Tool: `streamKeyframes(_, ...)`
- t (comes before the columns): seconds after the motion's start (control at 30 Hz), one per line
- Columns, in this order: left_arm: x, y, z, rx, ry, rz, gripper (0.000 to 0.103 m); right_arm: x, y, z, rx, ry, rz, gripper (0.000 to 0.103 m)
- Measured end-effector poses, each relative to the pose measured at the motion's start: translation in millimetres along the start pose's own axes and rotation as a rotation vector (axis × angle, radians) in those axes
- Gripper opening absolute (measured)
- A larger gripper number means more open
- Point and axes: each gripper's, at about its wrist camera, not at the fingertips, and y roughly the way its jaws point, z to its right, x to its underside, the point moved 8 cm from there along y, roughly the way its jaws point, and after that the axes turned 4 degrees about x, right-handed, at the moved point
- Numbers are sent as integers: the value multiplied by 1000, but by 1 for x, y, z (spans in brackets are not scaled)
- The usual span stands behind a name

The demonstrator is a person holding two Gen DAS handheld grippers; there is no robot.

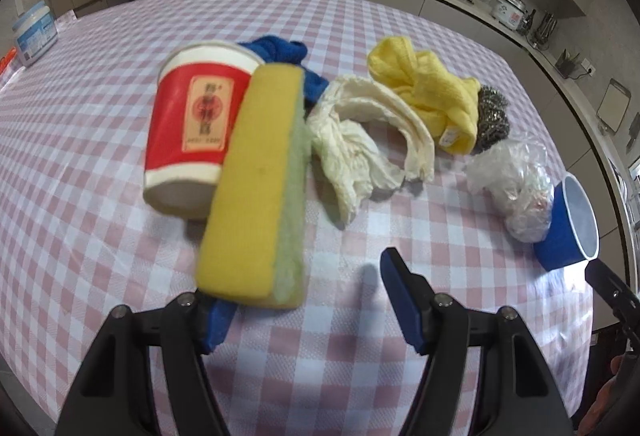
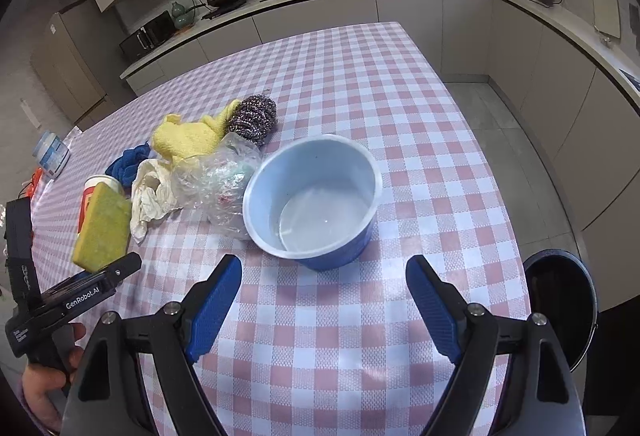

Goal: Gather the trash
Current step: 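Grasp the yellow sponge with the left gripper and lift it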

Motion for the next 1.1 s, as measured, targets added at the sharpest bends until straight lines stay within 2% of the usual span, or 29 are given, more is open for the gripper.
streamKeyframes(0.17,-6,-6,-1,33,-22,35,66,-6,6,3,-2,19,-4,86)
streamKeyframes(0.23,-14,-10,-5,43,-28,63,55,-7,7,3,-4,21,-3,86)
streamKeyframes(0.3,-18,-14,-7,46,-27,82,38,-8,9,2,-6,21,-4,86)
streamKeyframes(0.37,-20,-14,-9,46,-29,91,24,-9,9,2,-8,20,0,86)
streamKeyframes(0.47,-18,-12,-13,45,-33,93,23,-10,10,5,-9,26,4,86)
streamKeyframes(0.6,-20,-22,-9,56,-27,135,22,-11,11,8,-23,41,5,86)
streamKeyframes(0.8,-27,-34,14,87,24,170,22,-13,12,9,-44,52,-3,86)
streamKeyframes(1.0,-31,-37,33,116,74,187,22,-23,8,16,-35,69,45,85)
streamKeyframes(1.03,-31,-36,35,122,79,185,22,-25,9,17,-32,68,47,84)
streamKeyframes(1.1,-28,-33,39,131,84,183,22,-27,13,19,-25,68,52,75)
